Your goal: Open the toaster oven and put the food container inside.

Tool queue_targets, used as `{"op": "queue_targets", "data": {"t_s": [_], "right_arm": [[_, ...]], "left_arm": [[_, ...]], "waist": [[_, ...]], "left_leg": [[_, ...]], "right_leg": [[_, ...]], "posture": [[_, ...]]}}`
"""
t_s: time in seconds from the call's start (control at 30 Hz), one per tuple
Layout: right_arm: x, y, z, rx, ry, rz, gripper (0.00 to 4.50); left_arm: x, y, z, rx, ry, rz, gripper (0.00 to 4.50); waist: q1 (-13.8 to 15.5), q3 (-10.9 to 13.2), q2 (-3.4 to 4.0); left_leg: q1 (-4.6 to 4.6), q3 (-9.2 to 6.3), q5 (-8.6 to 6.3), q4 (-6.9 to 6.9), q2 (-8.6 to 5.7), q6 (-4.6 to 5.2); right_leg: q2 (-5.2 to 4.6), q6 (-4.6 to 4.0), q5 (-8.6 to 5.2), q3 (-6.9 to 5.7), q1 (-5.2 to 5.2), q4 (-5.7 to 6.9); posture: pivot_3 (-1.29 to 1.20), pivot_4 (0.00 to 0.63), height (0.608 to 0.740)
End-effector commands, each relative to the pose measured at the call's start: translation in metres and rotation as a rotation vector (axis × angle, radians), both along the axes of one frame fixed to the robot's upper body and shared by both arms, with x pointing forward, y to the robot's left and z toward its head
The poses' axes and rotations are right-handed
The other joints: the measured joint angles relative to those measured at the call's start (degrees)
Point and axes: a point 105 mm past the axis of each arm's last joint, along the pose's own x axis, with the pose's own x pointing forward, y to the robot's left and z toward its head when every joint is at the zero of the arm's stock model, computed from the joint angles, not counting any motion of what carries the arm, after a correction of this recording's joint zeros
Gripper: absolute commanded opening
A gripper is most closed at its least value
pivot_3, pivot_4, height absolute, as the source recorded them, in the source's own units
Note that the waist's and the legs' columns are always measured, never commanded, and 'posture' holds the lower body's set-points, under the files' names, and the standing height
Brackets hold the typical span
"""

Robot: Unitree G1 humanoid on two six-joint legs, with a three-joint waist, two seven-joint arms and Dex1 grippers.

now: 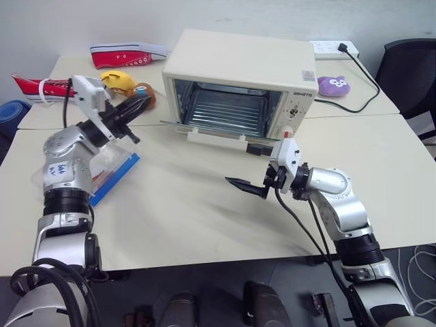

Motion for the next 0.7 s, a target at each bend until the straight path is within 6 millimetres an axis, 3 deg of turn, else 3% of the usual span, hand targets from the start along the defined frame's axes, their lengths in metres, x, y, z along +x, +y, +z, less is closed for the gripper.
{"op": "queue_targets", "data": {"t_s": [0.03,0.27,0.4,0.53,0.63,0.7], "right_arm": [[-0.007,-0.002,0.009,0.001,-0.049,0.001,4.50],[-0.022,-0.020,-0.002,0.003,-0.031,-0.050,4.50],[-0.044,-0.046,-0.026,-0.010,0.009,-0.107,4.50],[-0.063,-0.090,-0.047,-0.062,0.057,-0.237,4.50],[-0.069,-0.113,-0.043,-0.071,0.043,-0.315,4.50],[-0.070,-0.124,-0.031,-0.031,-0.004,-0.342,4.50]], "left_arm": [[0.001,-0.012,0.002,0.055,-0.021,-0.057,0.06],[-0.009,-0.039,-0.003,0.140,-0.014,-0.228,0.06],[-0.023,-0.047,-0.019,0.299,-0.008,-0.312,0.06],[-0.028,-0.049,-0.037,0.423,0.033,-0.313,0.06],[-0.028,-0.055,-0.048,0.469,0.067,-0.273,0.06],[-0.028,-0.059,-0.058,0.498,0.090,-0.239,0.06]], "waist": [[0.01,0.00,-0.01],[0.32,0.01,-0.02],[0.69,0.01,-0.04],[0.99,0.01,-0.05],[1.38,0.01,-0.05],[1.54,0.01,-0.05]], "left_leg": [[0.00,0.00,0.00,0.00,0.00,0.00],[-0.03,-0.01,0.00,0.02,0.00,0.01],[-0.05,-0.01,-0.01,0.03,-0.01,0.02],[-0.02,0.01,-0.02,0.05,0.00,0.03],[0.02,0.08,-0.02,0.06,0.01,0.03],[0.06,0.12,-0.01,0.07,0.02,0.03]], "right_leg": [[0.00,0.00,0.00,-0.01,0.00,0.00],[-0.06,0.00,0.00,-0.14,0.00,0.01],[-0.07,0.00,0.00,-0.14,0.01,0.01],[-0.07,-0.01,0.01,-0.13,0.02,0.06],[-0.07,-0.04,0.03,-0.06,0.03,0.08],[-0.06,-0.07,0.05,-0.01,0.03,0.10]], "posture": [[0.00,0.150,0.740],[0.00,0.150,0.740],[0.00,0.150,0.740],[0.00,0.150,0.740],[0.00,0.150,0.740],[0.00,0.150,0.740]]}}
